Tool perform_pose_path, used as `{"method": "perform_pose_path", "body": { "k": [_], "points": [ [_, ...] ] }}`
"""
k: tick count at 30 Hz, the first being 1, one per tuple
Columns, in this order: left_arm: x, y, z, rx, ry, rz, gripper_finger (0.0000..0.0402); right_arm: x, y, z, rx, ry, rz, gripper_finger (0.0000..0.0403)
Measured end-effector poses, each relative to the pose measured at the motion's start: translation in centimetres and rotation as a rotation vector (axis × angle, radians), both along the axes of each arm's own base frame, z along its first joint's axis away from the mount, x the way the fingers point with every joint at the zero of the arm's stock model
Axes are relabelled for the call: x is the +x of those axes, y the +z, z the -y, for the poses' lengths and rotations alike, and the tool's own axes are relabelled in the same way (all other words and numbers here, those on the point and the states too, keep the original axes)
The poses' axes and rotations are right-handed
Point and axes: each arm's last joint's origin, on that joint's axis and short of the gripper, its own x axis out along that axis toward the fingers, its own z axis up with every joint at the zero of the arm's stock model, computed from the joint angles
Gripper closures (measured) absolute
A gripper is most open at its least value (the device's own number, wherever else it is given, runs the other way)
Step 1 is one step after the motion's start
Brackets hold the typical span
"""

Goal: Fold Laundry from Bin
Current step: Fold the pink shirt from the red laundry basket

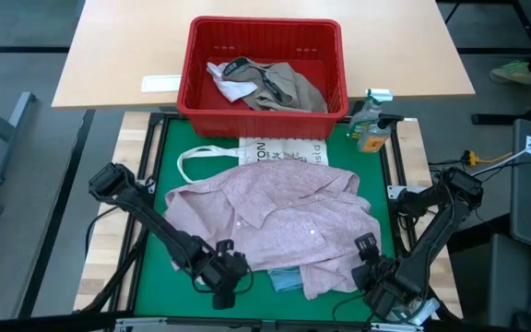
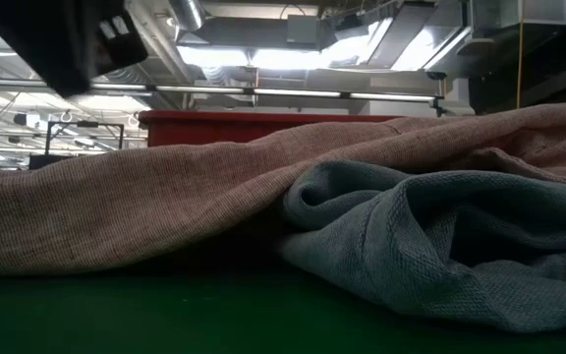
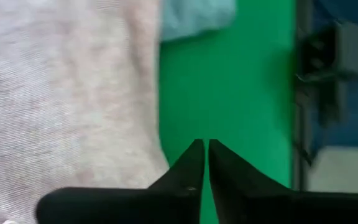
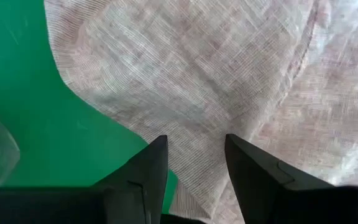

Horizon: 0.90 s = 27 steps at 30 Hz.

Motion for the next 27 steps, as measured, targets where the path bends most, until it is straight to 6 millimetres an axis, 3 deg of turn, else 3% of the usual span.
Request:
{"method": "perform_pose_path", "body": {
  "k": [10,16,20,27],
  "points": [
    [0.3,-0.3,-0.7,0.114,0.129,0.070,0.0251,-0.1,0.4,0.0,0.002,-0.015,-0.026,0.0243],
    [1.2,-2.5,-1.0,0.149,0.147,0.021,0.0218,0.2,3.3,-0.1,-0.050,-0.004,0.029,0.0243],
    [1.9,-4.0,-1.6,0.176,0.166,-0.019,0.0242,0.9,4.8,-0.2,-0.084,0.021,0.141,0.0243],
    [3.0,-3.0,-3.8,0.164,0.175,-0.016,0.0384,4.4,5.7,1.8,-0.120,0.020,0.234,0.0243]
  ]
}}
